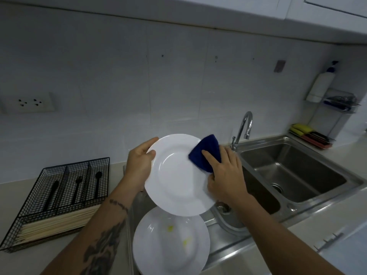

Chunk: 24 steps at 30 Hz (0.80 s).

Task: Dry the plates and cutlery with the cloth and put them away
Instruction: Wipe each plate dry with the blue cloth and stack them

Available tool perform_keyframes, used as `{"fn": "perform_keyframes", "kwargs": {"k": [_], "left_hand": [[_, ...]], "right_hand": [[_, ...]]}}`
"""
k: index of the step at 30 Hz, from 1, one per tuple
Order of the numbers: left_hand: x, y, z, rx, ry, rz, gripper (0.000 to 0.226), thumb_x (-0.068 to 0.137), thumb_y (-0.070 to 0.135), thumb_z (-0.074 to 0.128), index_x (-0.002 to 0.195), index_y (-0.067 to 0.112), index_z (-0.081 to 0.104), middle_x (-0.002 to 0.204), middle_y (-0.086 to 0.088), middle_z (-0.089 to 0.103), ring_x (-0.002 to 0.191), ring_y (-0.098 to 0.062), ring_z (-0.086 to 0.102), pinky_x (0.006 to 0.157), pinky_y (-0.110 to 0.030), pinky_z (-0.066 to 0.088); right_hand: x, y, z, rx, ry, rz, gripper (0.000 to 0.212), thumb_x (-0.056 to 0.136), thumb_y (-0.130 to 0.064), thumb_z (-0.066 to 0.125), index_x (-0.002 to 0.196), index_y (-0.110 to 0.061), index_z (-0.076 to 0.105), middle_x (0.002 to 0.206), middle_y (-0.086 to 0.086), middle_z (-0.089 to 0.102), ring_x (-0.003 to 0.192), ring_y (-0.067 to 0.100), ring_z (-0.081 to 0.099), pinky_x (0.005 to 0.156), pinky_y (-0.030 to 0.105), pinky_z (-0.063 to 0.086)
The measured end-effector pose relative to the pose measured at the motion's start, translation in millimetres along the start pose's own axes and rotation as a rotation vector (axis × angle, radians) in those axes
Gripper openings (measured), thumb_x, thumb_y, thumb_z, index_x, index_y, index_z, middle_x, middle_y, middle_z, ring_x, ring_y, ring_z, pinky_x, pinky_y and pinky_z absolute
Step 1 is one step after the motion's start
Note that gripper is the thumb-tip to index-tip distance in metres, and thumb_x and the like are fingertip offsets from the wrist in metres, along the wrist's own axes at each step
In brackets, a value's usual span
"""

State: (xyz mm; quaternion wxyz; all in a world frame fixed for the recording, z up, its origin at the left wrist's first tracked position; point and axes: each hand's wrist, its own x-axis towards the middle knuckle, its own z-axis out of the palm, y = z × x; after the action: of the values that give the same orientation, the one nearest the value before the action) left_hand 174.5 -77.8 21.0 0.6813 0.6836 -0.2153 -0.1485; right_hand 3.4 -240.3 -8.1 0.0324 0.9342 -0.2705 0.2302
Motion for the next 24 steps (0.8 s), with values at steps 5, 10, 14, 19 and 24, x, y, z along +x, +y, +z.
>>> {"fn": "perform_keyframes", "kwargs": {"k": [5, 10, 14, 19, 24], "left_hand": [[-7.6, 6.9, 15.5, -0.009, 0.0, -0.01, 0.043, 0.097, 0.004, 0.046, 0.13, 0.027, 0.062, 0.13, 0.005, 0.059, 0.109, -0.019, 0.059, 0.082, -0.03, 0.052], [-4.2, 8.1, 32.6, -0.165, 0.038, -0.091, 0.042, 0.098, 0.005, 0.045, 0.122, 0.031, 0.067, 0.125, 0.003, 0.063, 0.104, -0.02, 0.062, 0.078, -0.029, 0.058], [2.2, 9.8, 14.2, -0.237, 0.128, -0.145, 0.042, 0.098, 0.005, 0.045, 0.12, 0.032, 0.068, 0.126, -0.001, 0.064, 0.109, -0.028, 0.061, 0.092, -0.046, 0.055], [1.1, 11.6, 0.0, -0.203, 0.116, -0.131, 0.044, 0.097, 0.004, 0.045, 0.126, 0.029, 0.065, 0.123, 0.004, 0.065, 0.104, -0.024, 0.064, 0.088, -0.043, 0.056], [-5.7, 15.3, 18.0, -0.132, 0.053, -0.064, 0.044, 0.095, 0.002, 0.047, 0.122, 0.032, 0.066, 0.124, 0.005, 0.063, 0.104, -0.02, 0.064, 0.074, -0.029, 0.054]], "right_hand": [[-6.1, -23.4, 11.2, 0.129, -0.118, 0.069, 0.075, 0.081, -0.024, 0.052, 0.15, -0.029, 0.024, 0.159, 0.013, 0.01, 0.146, 0.035, 0.005, 0.118, 0.053, 0.005], [-16.4, -69.3, 2.5, 0.584, -0.194, -0.107, 0.07, 0.079, -0.019, 0.048, 0.146, -0.031, 0.032, 0.152, -0.002, 0.029, 0.133, 0.019, 0.031, 0.114, 0.044, 0.024], [-25.8, -62.0, -9.9, 0.469, -0.228, -0.255, 0.063, 0.078, -0.022, 0.045, 0.138, -0.04, 0.041, 0.14, -0.013, 0.044, 0.124, 0.01, 0.039, 0.113, 0.047, 0.02], [-11.6, -23.6, -1.3, 0.185, -0.122, -0.117, 0.064, 0.071, -0.026, 0.04, 0.133, -0.033, 0.053, 0.142, 0.0, 0.045, 0.135, 0.025, 0.033, 0.112, 0.059, 0.016], [16.5, -25.4, 0.2, 0.131, -0.12, 0.021, 0.072, 0.075, -0.032, 0.037, 0.147, -0.032, 0.03, 0.159, 0.007, 0.012, 0.146, 0.033, 0.004, 0.116, 0.058, 0.004]]}}
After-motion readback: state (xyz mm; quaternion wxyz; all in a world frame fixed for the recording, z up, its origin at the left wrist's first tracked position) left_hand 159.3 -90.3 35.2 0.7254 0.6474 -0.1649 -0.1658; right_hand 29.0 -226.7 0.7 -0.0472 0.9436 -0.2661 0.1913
